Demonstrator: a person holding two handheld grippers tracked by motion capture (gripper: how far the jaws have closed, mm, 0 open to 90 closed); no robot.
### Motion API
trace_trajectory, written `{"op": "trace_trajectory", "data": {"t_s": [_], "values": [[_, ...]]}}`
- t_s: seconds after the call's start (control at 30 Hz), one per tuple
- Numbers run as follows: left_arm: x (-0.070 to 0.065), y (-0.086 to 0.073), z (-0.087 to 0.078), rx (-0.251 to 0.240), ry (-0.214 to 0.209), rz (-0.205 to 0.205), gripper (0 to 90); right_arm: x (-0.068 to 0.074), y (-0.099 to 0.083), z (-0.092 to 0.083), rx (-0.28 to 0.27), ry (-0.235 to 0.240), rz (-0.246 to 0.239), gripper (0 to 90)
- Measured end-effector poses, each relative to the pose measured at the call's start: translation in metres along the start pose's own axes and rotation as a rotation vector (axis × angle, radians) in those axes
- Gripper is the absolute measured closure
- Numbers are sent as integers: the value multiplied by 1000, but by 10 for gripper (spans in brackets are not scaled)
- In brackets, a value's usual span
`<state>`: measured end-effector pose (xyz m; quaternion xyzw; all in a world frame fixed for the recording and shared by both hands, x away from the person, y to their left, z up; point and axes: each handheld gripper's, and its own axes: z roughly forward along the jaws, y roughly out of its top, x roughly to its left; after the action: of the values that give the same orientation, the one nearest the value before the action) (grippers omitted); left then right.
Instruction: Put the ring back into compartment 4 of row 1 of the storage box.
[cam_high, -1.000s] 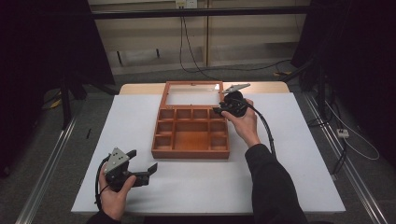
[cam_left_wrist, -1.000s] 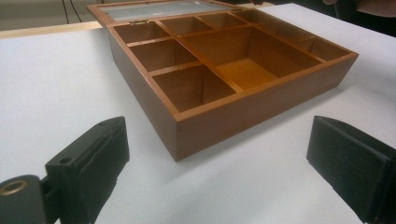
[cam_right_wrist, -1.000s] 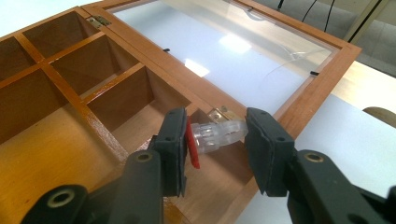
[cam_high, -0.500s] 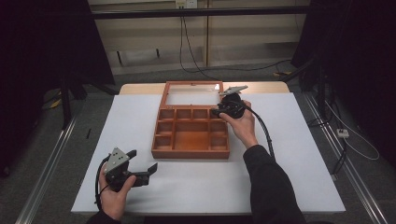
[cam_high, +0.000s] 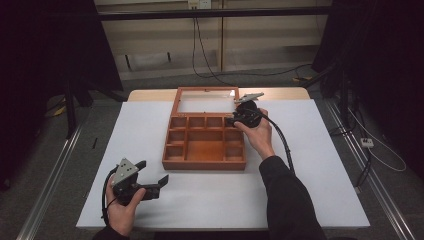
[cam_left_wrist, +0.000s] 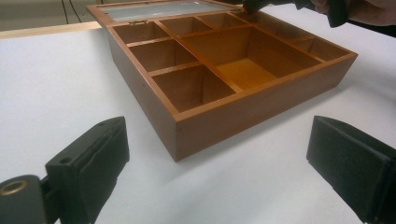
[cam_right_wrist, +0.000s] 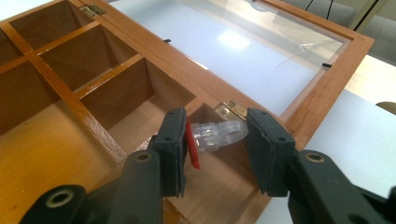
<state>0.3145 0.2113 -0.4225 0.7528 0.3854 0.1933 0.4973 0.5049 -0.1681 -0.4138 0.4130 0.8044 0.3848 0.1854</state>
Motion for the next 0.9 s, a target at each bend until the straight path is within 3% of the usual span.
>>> {"op": "trace_trajectory", "data": {"t_s": [0.37,0.53,0.9], "values": [[0,0,0,9,0,7,58,-1,1,0,12,-6,-3,593],[0,0,0,3,0,4,58,0,-2,3,30,-4,-4,548],[0,0,0,5,1,6,58,1,0,0,23,-5,35,268]]}}
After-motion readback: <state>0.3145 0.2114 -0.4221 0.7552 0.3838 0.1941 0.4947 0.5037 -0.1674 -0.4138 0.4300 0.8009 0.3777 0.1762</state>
